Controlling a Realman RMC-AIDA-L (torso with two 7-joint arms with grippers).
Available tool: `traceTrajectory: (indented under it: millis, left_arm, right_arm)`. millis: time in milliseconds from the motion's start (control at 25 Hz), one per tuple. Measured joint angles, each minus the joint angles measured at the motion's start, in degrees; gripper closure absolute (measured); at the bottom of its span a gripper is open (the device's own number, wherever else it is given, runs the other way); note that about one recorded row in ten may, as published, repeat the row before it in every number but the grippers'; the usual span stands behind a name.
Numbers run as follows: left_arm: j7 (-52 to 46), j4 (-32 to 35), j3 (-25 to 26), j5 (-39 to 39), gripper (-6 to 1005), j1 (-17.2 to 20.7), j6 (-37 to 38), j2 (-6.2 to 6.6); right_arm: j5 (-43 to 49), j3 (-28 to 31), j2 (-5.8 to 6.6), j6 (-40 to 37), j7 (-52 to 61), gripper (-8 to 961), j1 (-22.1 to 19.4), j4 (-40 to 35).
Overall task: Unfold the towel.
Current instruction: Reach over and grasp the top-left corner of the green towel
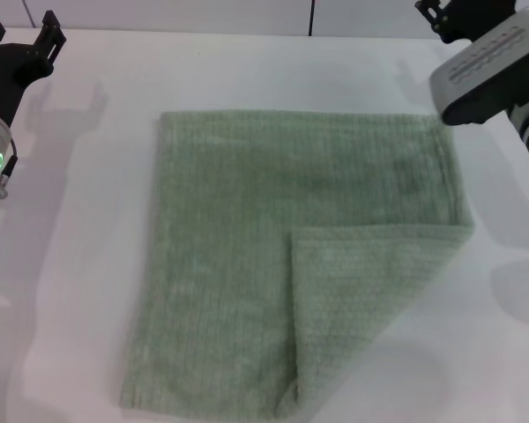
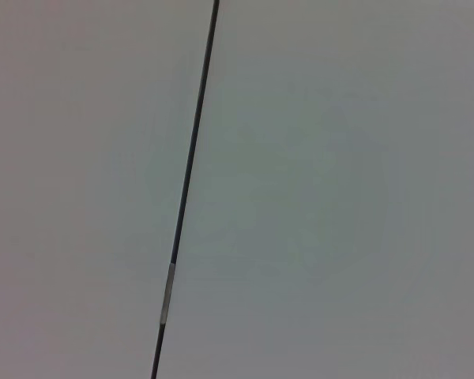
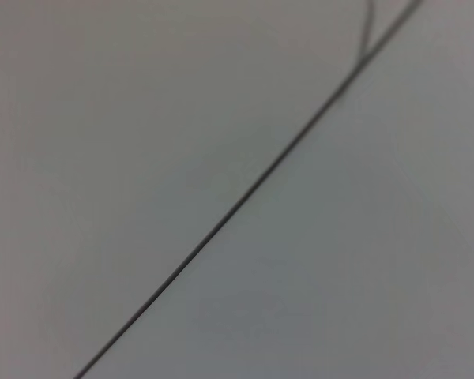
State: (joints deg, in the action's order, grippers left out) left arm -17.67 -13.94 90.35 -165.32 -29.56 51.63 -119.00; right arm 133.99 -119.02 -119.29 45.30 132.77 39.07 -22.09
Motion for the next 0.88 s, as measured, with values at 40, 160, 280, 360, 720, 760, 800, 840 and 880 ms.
traceTrajectory:
  millis: [40, 160, 280, 360, 720, 760, 800, 840, 880]
  left_arm:
    - [0.0, 0.0, 0.0, 0.0, 198, 0.0, 0.0, 0.0]
    - [0.11, 0.04, 0.0, 0.0, 201, -0.32, 0.0, 0.05]
    - [0.21, 0.15, 0.0, -0.03, 204, -0.57, 0.0, 0.05]
    - [0.25, 0.24, 0.0, -0.07, 207, -0.71, 0.0, 0.06]
    - [0.14, 0.04, -0.78, -0.1, 216, -0.45, 0.04, 0.12]
    - [0.14, 0.04, -0.78, -0.1, 217, -0.45, 0.04, 0.12]
    - [0.14, 0.02, -0.84, -0.1, 218, -0.41, 0.05, 0.15]
    - [0.1, 0.0, -1.12, -0.09, 219, -0.37, 0.05, 0.16]
    - [0.1, 0.0, -1.12, -0.09, 220, -0.37, 0.05, 0.16]
  right_arm:
    - [0.0, 0.0, 0.0, 0.0, 0.0, 203, 0.0, 0.0]
    - [-0.84, 0.15, -0.27, -2.15, -9.54, 202, -0.64, -2.74]
    - [-2.6, -0.14, -0.44, -3.72, -17.14, 202, -1.03, -4.65]
    - [-5.71, -0.8, -0.54, -5.04, -24.79, 202, -1.29, -6.49]
    - [-41.6, -7.66, -0.6, -3.29, -68.0, 203, -0.38, -17.26]
    - [-45.15, -8.46, -0.6, -2.02, -71.37, 203, -0.08, -18.43]
    - [-49.63, -9.29, -0.6, -0.05, -74.97, 203, 0.29, -19.83]
    - [-56.93, -10.17, -0.6, 2.79, -80.39, 203, 0.99, -22.43]
    - [-56.93, -10.17, -0.6, 2.79, -80.39, 203, 0.99, -22.43]
